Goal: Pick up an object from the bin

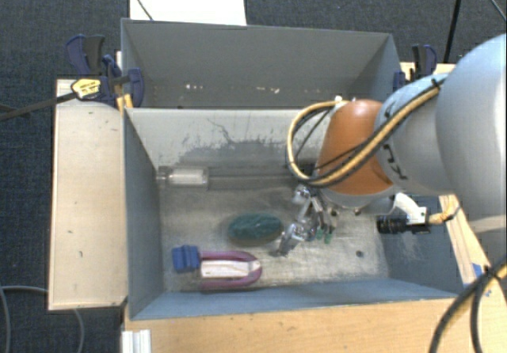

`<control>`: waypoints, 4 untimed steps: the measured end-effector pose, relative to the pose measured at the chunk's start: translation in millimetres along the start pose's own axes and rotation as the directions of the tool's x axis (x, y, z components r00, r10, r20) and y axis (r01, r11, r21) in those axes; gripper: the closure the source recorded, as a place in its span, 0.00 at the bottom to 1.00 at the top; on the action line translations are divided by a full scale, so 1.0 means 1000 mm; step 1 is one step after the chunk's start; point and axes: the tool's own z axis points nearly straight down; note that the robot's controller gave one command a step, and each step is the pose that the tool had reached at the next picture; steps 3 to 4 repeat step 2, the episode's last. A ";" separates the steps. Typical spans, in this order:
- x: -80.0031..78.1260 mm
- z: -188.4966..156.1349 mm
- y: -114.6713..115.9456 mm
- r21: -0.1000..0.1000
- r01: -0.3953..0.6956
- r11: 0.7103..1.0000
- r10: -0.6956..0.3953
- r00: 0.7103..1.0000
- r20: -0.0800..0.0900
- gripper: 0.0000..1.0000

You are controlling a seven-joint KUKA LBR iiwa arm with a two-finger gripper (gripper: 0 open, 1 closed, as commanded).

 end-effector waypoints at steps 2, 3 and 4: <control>0.002 -0.133 -0.007 -0.003 0.060 0.998 -0.060 0.998 0.014 1.00; 0.002 -0.133 -0.007 -0.003 0.060 0.998 -0.060 0.998 0.014 1.00; 0.002 -0.133 -0.007 -0.003 0.060 0.998 -0.060 0.998 0.014 1.00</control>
Offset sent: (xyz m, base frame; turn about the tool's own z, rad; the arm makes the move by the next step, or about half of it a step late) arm 0.0000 0.0000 0.0000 0.0000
